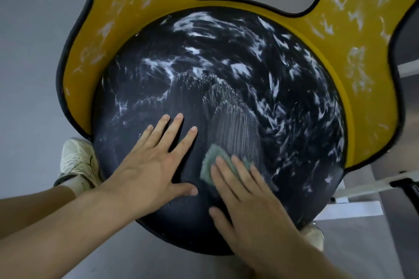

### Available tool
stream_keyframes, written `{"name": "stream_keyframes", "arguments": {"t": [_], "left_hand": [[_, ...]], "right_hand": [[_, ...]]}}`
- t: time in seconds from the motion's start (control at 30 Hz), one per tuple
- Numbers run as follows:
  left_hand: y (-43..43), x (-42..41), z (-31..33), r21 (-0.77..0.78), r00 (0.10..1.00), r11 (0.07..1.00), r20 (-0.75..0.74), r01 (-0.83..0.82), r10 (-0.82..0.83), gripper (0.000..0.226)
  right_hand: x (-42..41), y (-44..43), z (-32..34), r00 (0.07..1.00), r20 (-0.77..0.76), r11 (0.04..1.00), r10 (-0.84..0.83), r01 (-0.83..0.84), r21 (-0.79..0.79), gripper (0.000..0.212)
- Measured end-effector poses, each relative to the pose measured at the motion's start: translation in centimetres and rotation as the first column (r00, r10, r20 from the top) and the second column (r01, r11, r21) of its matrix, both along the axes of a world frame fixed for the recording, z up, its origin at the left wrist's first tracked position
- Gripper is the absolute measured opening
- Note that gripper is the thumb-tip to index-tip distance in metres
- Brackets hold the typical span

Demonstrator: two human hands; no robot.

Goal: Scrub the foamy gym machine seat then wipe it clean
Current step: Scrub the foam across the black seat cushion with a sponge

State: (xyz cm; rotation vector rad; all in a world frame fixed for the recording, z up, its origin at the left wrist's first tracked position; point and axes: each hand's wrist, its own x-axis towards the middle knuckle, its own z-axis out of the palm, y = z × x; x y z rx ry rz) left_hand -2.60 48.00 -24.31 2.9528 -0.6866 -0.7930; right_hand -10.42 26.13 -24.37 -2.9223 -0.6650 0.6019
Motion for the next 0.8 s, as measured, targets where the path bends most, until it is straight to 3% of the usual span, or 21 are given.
{"name": "stream_keyframes", "arguments": {"t": [0.2,0.4,0.5,0.8], "left_hand": [[0.0,-0.1,0.2,-0.008,1.000,1.000,-0.008,-0.015,0.015,0.116],[-0.8,0.2,0.3,-0.035,0.999,0.999,-0.031,-0.041,0.040,0.117],[-0.9,0.2,0.1,-0.042,0.999,0.998,-0.030,-0.045,0.044,0.118],[0.1,0.7,-0.4,-0.105,1.000,0.994,-0.002,0.006,-0.007,0.119]], "right_hand": [[10.2,2.6,0.1,0.986,-0.020,0.986,-0.165,0.164,-0.014,0.070],[-1.4,1.5,0.3,0.998,0.028,0.998,-0.055,0.054,0.015,0.072],[-2.9,0.6,-0.1,0.999,0.008,0.999,-0.044,0.044,0.015,0.071],[9.4,2.3,-0.1,0.986,-0.008,0.986,-0.164,0.164,0.034,0.073]]}}
